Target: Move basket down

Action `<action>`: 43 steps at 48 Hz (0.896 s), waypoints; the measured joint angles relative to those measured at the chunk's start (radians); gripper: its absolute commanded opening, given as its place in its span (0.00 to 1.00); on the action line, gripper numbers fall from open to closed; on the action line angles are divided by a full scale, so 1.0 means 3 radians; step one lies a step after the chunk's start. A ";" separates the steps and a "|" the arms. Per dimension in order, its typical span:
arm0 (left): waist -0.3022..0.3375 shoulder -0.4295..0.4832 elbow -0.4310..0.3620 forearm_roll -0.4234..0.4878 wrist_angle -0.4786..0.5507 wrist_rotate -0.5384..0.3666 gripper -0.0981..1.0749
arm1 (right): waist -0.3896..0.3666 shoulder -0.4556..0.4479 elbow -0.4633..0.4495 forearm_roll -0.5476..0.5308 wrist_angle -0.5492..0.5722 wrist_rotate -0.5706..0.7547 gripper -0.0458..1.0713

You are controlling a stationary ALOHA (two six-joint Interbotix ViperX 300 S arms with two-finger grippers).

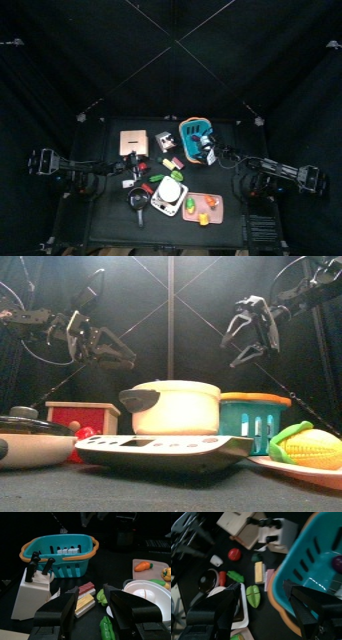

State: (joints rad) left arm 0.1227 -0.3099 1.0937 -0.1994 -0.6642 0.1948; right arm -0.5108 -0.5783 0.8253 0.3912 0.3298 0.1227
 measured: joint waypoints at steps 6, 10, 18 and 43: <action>0.0020 -0.0072 -0.0010 -0.0005 0.0000 0.0005 0.78 | -0.0220 0.0107 -0.0020 0.0097 0.0363 0.0015 0.92; 0.0112 -0.0159 -0.0015 0.0005 0.0000 0.0010 0.78 | -0.0215 0.0235 -0.0087 0.0077 0.0634 0.0036 0.92; 0.0409 -0.0322 0.0041 0.0000 0.0000 -0.0005 0.78 | -0.0051 0.0383 -0.0327 -0.0394 0.0987 0.0015 0.92; 0.0619 -0.0583 0.0251 -0.0072 0.0000 0.0000 0.78 | 0.0588 0.0491 -0.0256 -0.1514 0.0905 0.0061 0.92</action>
State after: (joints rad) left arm 0.3083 -0.4847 1.1689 -0.2209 -0.6642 0.1948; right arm -0.3344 -0.4310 0.7486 -0.0629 0.6013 0.1411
